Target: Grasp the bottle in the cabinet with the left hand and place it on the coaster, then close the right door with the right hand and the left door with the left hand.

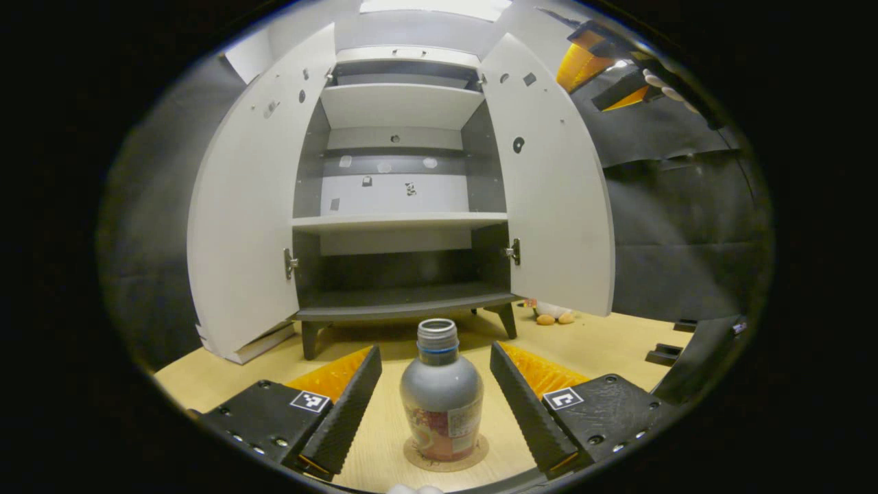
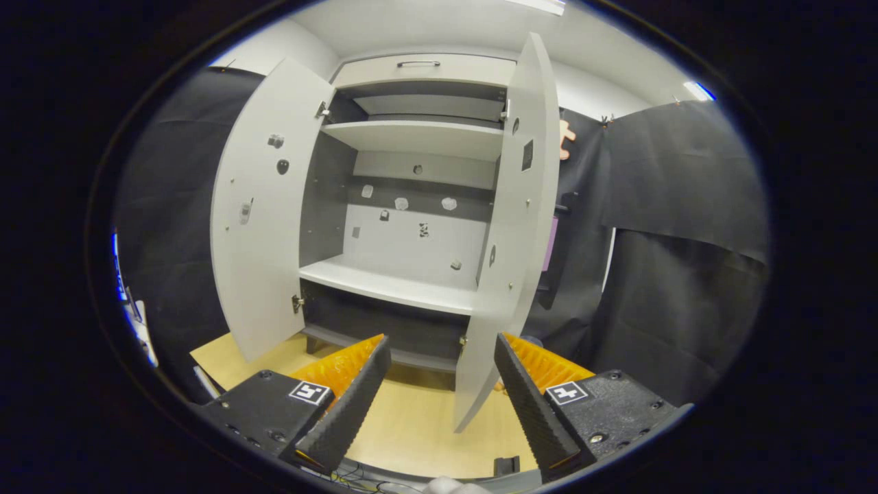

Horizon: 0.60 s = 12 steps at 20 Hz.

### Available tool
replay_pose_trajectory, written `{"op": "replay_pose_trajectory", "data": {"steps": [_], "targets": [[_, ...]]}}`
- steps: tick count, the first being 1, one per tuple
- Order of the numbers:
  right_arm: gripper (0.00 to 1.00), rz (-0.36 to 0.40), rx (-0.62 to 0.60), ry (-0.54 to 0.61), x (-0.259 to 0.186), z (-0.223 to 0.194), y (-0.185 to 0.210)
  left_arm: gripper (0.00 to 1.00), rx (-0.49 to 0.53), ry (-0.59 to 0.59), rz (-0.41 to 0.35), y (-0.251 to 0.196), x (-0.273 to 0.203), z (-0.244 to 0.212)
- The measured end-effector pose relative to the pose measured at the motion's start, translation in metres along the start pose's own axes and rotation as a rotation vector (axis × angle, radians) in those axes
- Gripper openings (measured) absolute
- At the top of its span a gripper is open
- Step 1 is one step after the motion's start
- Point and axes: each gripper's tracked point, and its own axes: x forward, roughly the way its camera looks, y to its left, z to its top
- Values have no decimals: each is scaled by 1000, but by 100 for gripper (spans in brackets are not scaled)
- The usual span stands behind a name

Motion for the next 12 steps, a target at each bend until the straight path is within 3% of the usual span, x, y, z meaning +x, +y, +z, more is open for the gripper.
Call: {"op": "replay_pose_trajectory", "data": {"steps": [2,4,5,6,12], "targets": [[100,3,2,-6,-2,2,2,100,-2,-14,4,0,-1,13],[99,2,1,-12,-4,3,2,94,-1,-29,4,-1,-1,25],[99,1,1,-13,-5,2,2,100,0,-35,8,0,-2,31],[100,2,4,-14,-6,3,3,97,2,-36,9,0,-2,36],[100,6,25,-27,-11,4,8,100,-8,-78,17,8,-14,88]]}}
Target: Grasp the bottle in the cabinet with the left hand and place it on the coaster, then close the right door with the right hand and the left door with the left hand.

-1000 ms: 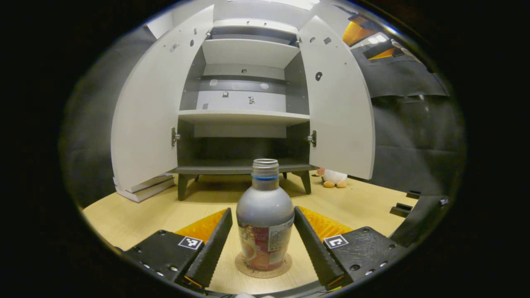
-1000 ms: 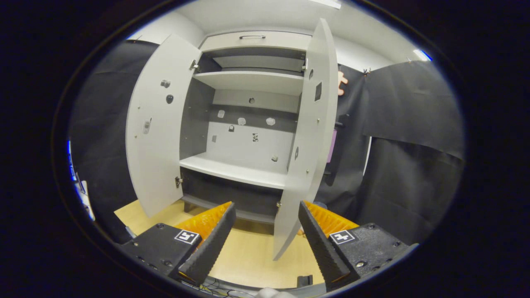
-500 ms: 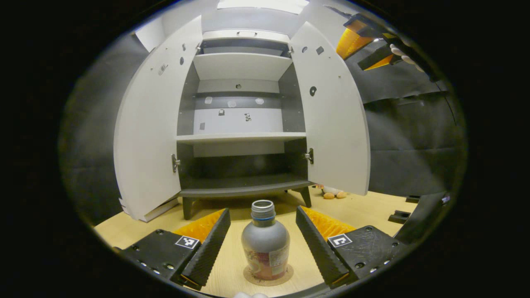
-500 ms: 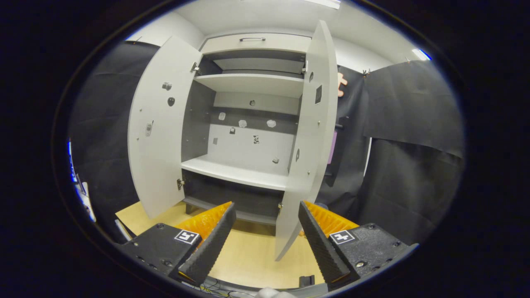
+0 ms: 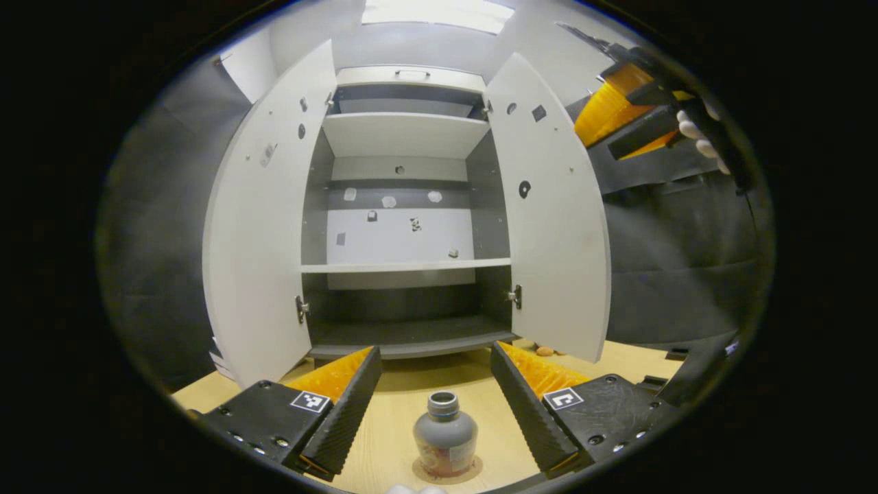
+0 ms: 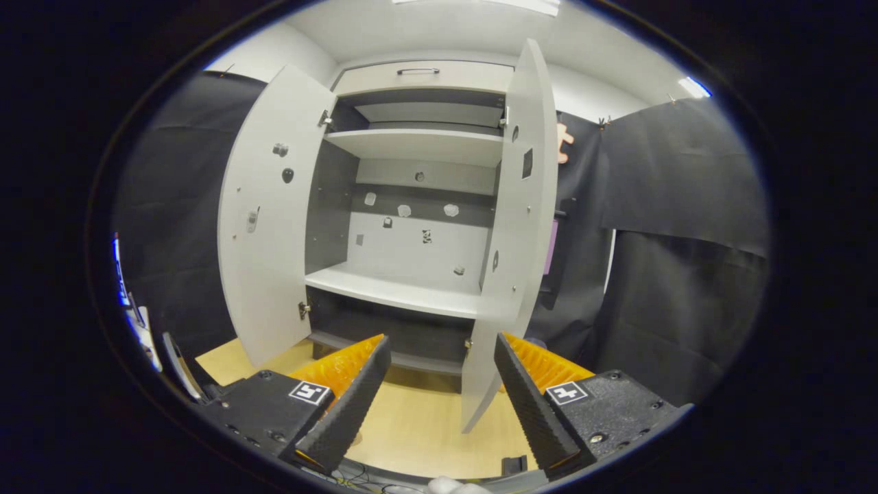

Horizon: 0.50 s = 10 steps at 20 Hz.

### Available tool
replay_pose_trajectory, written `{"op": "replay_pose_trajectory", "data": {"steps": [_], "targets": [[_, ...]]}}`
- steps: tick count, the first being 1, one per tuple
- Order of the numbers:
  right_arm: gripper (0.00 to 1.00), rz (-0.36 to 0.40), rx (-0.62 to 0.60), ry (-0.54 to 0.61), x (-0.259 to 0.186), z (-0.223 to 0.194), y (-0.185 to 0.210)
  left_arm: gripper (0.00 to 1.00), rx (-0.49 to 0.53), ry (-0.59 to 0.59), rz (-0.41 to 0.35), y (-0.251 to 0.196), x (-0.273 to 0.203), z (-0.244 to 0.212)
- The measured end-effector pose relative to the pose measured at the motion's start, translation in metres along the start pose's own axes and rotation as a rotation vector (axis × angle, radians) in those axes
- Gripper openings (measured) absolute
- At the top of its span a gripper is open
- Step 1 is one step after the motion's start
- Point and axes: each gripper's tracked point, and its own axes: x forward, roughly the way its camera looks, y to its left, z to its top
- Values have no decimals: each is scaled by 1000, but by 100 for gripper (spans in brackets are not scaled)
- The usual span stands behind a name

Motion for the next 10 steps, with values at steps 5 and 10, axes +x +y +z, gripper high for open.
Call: {"op": "replay_pose_trajectory", "data": {"steps": [5,10], "targets": [[99,-41,34,-39,-7,5,-13,100,-37,-6,21,21,-13,70],[100,-160,101,-72,-9,11,-74,97,-48,70,88,67,-38,130]]}}
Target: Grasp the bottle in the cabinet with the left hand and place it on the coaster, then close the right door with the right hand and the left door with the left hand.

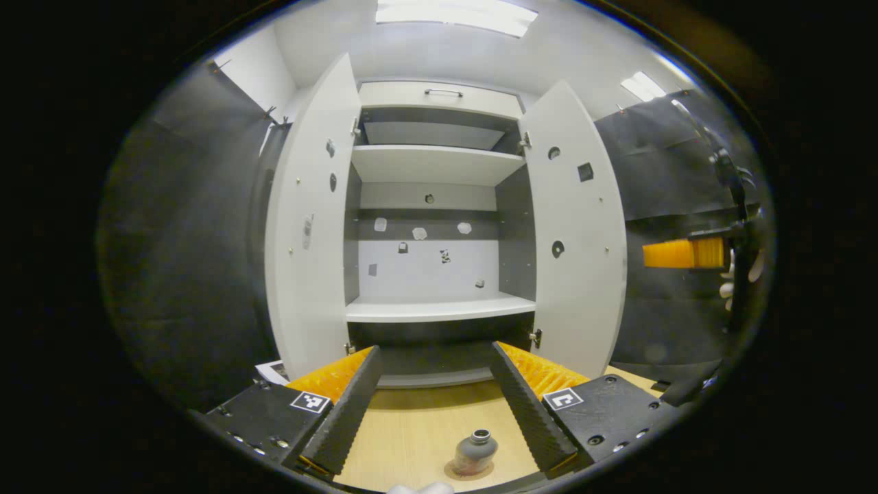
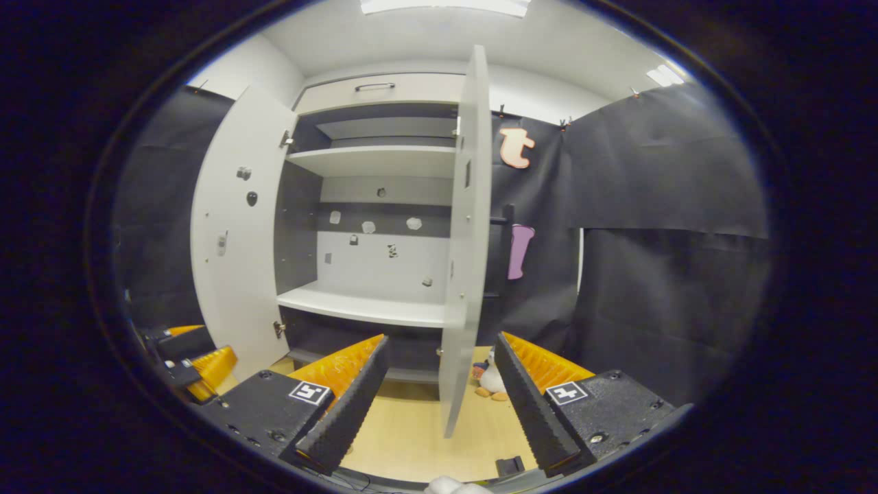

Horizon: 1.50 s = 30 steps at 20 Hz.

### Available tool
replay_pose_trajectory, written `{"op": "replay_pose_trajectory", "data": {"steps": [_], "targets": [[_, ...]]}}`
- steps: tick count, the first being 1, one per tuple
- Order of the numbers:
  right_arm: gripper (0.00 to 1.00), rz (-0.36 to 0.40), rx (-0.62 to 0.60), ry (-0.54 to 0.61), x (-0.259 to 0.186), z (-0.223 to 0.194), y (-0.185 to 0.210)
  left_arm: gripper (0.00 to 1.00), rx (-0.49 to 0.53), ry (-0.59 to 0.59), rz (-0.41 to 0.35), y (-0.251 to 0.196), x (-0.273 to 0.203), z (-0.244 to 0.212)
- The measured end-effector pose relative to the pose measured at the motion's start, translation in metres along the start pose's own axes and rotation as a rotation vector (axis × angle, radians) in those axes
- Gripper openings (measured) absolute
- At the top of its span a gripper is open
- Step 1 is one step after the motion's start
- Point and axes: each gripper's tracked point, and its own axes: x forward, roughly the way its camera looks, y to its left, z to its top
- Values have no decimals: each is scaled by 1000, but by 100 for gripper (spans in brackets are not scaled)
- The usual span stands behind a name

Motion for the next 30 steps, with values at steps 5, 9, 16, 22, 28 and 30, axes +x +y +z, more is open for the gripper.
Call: {"op": "replay_pose_trajectory", "data": {"steps": [5,9,16,22,28,30], "targets": [[99,-122,27,-16,31,13,-91,100,35,52,144,43,-16,31],[100,-114,56,-38,70,34,-134,97,63,56,178,42,-17,45],[99,108,49,-50,135,60,-115,100,14,68,269,19,-12,52],[94,275,46,19,151,50,-85,94,6,63,358,12,-24,53],[94,248,6,10,149,53,-56,94,14,68,351,28,-34,49],[94,247,17,22,146,52,-39,100,13,81,334,37,-33,44]]}}
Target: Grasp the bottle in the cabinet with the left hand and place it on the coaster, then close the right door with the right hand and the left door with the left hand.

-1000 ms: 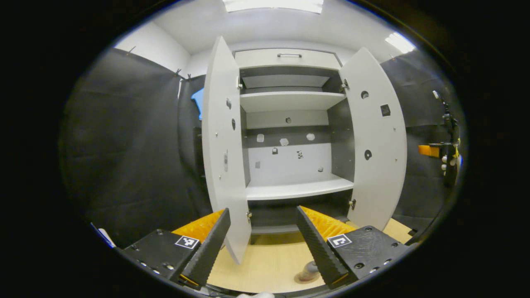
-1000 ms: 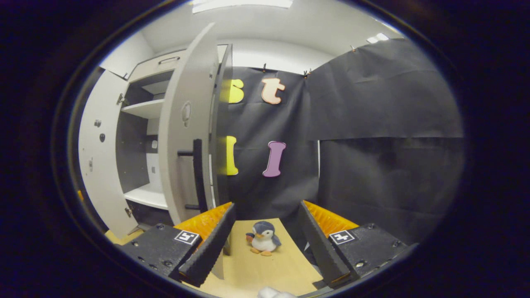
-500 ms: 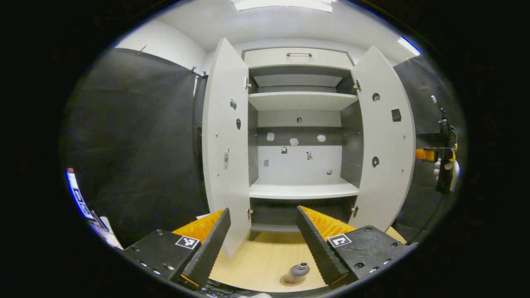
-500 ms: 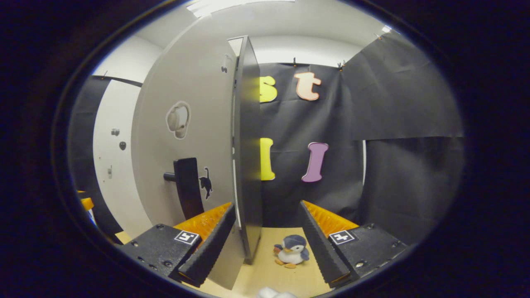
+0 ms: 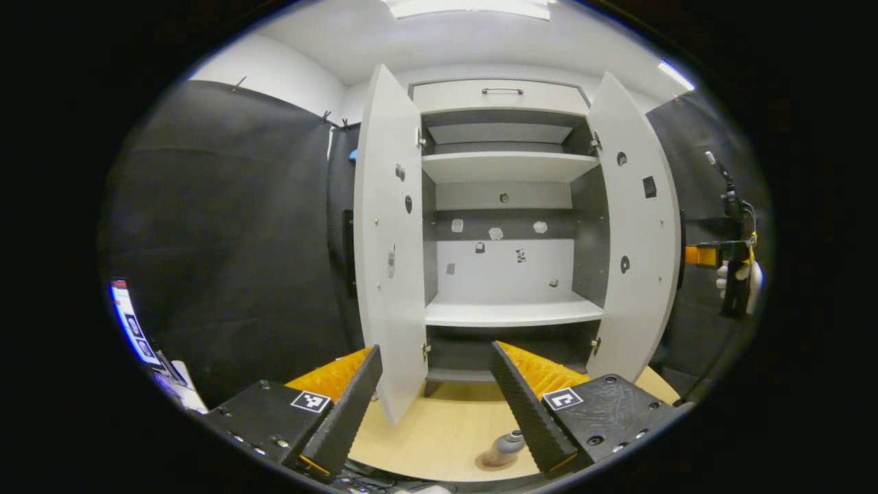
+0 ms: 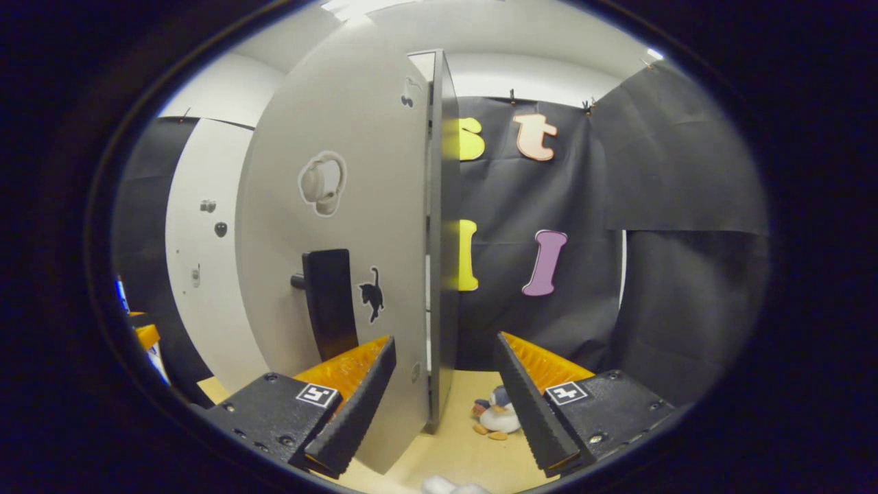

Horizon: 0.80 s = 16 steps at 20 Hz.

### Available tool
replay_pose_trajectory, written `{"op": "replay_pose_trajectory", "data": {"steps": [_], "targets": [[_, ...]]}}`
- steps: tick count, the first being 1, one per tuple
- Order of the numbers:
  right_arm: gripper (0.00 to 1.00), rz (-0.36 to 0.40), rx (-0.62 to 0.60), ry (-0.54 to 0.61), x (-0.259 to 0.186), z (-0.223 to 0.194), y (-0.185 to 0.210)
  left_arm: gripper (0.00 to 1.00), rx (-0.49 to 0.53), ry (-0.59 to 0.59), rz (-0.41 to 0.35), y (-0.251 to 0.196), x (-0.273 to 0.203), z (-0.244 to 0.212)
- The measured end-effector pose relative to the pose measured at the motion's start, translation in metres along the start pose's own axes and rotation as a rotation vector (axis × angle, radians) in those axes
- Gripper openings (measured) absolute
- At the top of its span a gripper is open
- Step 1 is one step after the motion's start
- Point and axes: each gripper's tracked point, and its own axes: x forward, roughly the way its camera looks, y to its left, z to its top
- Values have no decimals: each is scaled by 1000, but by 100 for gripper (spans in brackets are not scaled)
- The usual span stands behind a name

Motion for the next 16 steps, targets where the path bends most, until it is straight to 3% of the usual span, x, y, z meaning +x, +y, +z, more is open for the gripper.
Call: {"op": "replay_pose_trajectory", "data": {"steps": [6,11,16], "targets": [[94,-5,-49,-20,14,4,59,97,4,1,-5,37,-1,0],[96,79,-36,2,34,-6,121,100,8,-2,14,66,0,-1],[99,57,-61,-45,29,6,138,97,3,1,24,86,4,-4]]}}
